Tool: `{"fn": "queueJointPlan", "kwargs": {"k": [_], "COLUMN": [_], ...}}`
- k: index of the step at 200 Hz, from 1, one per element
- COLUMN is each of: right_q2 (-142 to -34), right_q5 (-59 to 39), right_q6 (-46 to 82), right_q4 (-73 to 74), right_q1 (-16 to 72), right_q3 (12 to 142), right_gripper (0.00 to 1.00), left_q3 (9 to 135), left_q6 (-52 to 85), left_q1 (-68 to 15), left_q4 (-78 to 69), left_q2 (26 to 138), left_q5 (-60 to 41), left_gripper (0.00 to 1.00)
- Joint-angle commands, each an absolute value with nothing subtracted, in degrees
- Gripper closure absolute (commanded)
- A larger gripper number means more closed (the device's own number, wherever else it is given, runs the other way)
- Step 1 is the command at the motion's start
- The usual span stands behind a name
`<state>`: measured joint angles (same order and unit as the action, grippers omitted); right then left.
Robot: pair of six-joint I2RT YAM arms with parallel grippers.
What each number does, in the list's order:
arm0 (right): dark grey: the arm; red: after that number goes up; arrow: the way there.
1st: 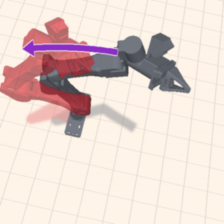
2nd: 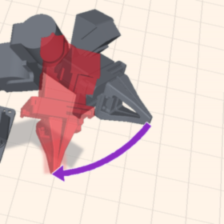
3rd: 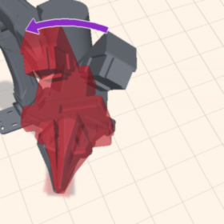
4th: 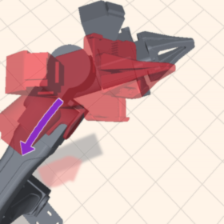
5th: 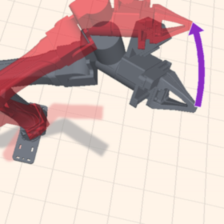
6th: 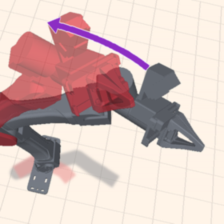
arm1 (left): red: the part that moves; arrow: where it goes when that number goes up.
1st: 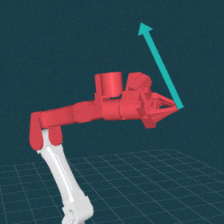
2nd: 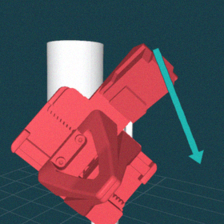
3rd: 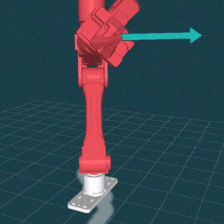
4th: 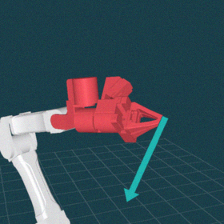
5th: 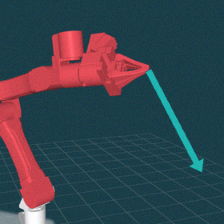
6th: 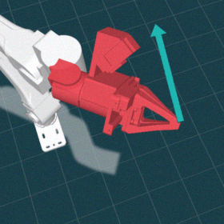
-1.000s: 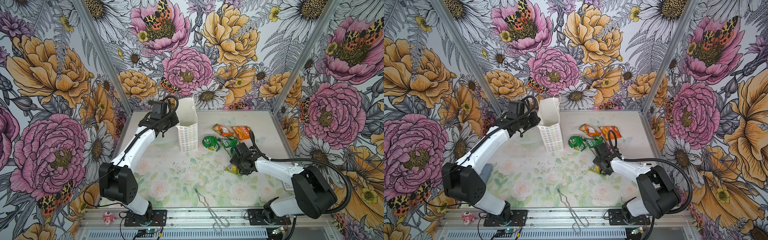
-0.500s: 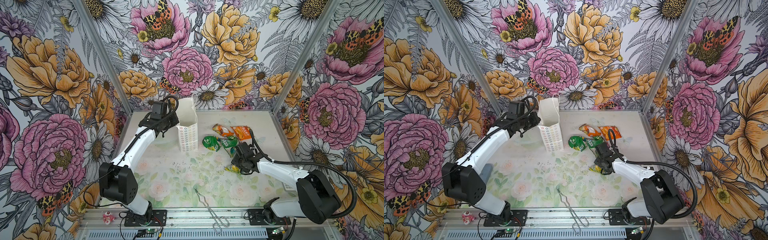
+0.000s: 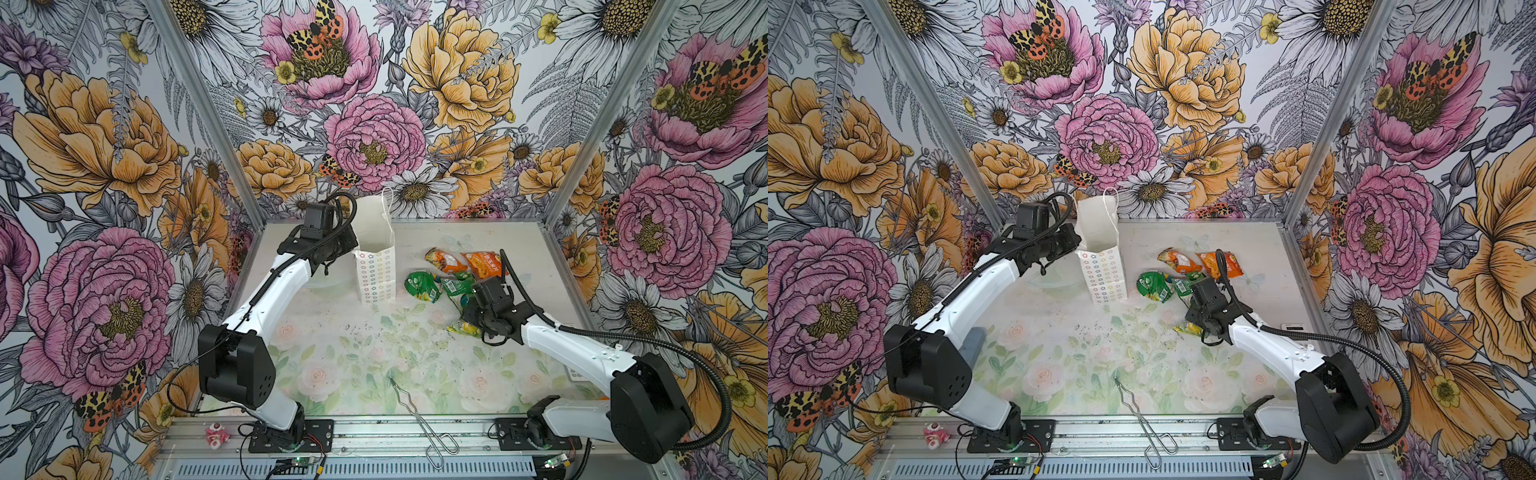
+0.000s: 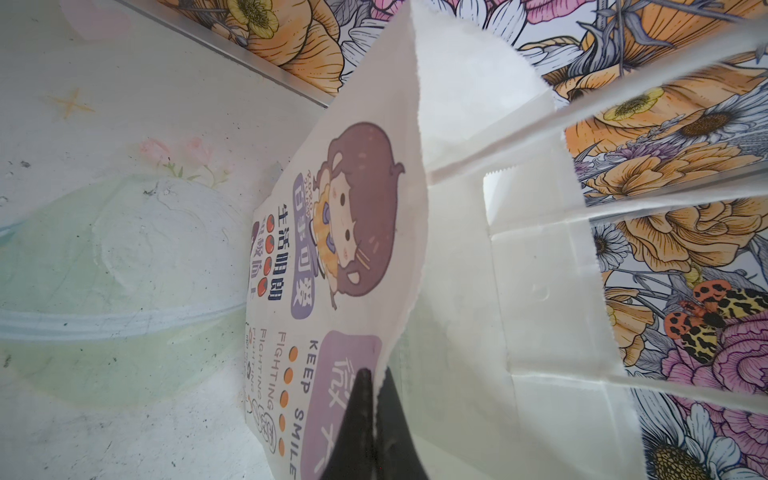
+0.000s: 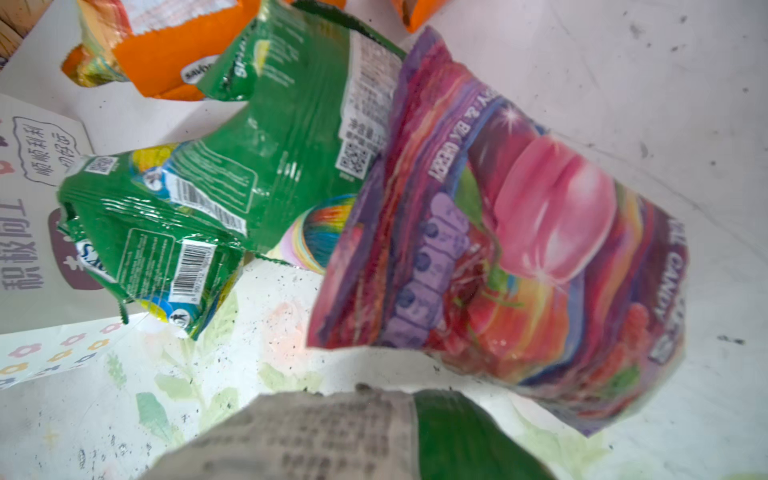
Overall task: Place the snacks into the paper bag
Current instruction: 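Lower the right gripper onto the green FOX'S candy bag and grasp it, then lift the green FOX'S bag and carry it over the bag mouth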
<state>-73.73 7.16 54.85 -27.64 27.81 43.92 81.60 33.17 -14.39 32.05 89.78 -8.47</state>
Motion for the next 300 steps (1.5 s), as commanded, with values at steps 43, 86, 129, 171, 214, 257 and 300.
{"fn": "queueJointPlan", "kwargs": {"k": [43,86,129,171,214,257,300], "right_q2": [-69.57,-68.63,-70.43,-74.16,-78.44,-83.35,-88.48], "right_q5": [6.24,5.70,4.98,3.15,1.73,1.23,0.10], "right_q6": [48.13,44.17,39.69,36.25,32.13,27.81,24.95], "right_q4": [-26.98,-27.24,-27.34,-27.42,-27.34,-27.36,-27.16], "right_q1": [28.38,28.39,28.53,29.07,30.73,32.71,34.83], "right_q3": [50.54,55.48,61.91,68.91,77.95,87.51,97.19], "right_gripper": [0.49,0.50,0.51,0.52,0.52,0.52,0.52], "left_q3": [79.94,79.84,79.80,79.81,79.10,78.45,77.74], "left_q6": [33.93,34.09,34.19,34.02,34.10,34.11,34.23], "left_q1": [-13.80,-13.80,-13.98,-13.89,-13.71,-13.71,-13.63], "left_q4": [32.26,32.17,31.99,31.99,31.64,30.74,29.06], "left_q2": [89.44,89.19,89.02,88.34,87.40,86.82,86.25], "left_q5": [-9.34,-9.23,-9.23,-9.23,-9.19,-9.78,-11.83], "left_gripper": [1.00,1.00,1.00,1.00,1.00,1.00,1.00]}}
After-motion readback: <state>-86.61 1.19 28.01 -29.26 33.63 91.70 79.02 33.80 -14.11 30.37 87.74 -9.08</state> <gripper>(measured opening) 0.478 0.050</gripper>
